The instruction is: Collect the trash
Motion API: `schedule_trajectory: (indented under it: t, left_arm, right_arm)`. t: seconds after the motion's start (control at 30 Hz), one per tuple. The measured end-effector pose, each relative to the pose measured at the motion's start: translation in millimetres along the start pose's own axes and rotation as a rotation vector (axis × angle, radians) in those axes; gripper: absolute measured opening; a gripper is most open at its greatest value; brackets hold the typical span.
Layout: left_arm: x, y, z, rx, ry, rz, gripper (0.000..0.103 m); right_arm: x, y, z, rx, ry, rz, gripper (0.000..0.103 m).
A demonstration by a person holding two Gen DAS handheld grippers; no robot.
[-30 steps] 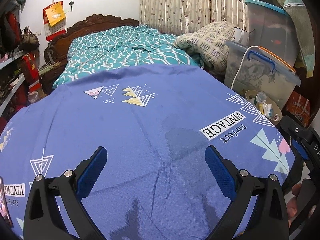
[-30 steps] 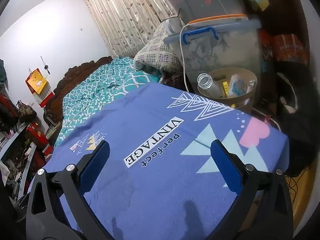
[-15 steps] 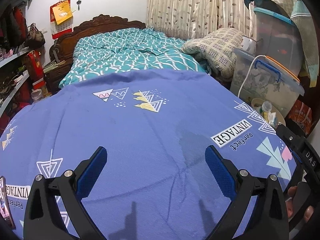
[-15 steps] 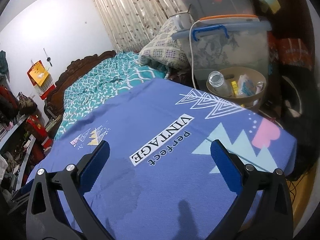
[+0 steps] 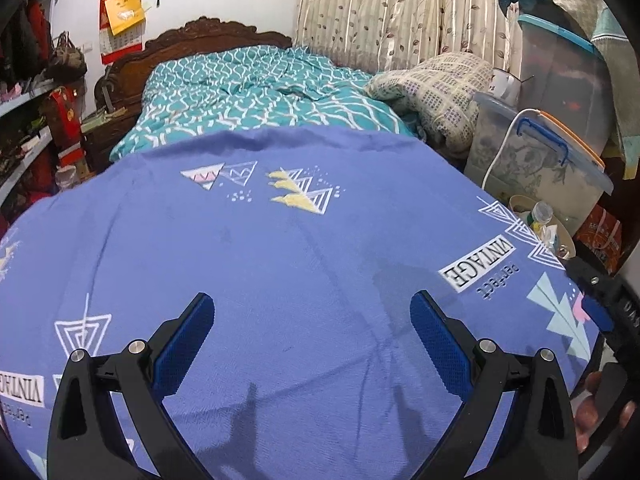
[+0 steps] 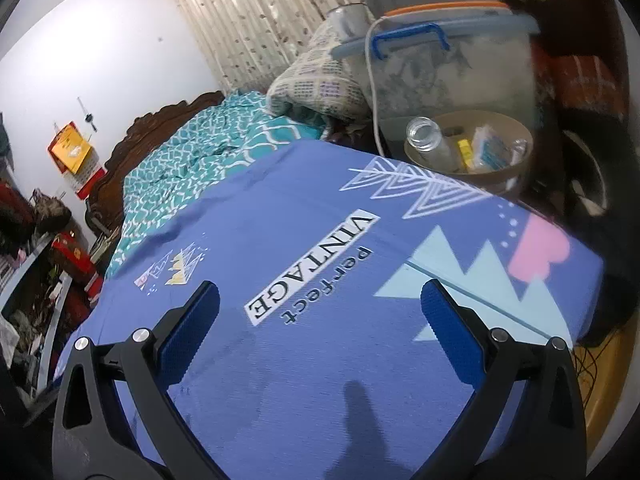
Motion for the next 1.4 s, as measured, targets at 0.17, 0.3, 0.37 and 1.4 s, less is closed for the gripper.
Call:
schedule_trajectory:
  t: [0.17,0.3,0.37,1.4]
  left_arm:
    - [-6,14,19,0.012,-0.023,0.006,0.095]
    - [-9,21,34,-0.008,-0.056,0.008,0.095]
    - [-12,24,39,-0.015,-0.064,0.011,0.095]
    - [-18,21,63,-0.18,-0.114,-0.026,0.095]
  right_arm:
    - [2,2,4,-0.011,-0.006,0.0,0.1]
    - [0,2,14,-0.025,-0.038,-0.003,0.1]
    - [-3,2,19,-0.039,-0.052,-0.001,0.1]
    - [-3,-17,36,-0.171,-0.009,-0.023,0.1]
Point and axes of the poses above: each gripper's, at about its wrist camera, not at the fingertips, and y roughly the way its jaws point, z to its left, x to its top, the point moved 1 cm from there along y, roughly the way its jaws point, and after that the axes turned 10 degrees about z, right-handed, at the moved point
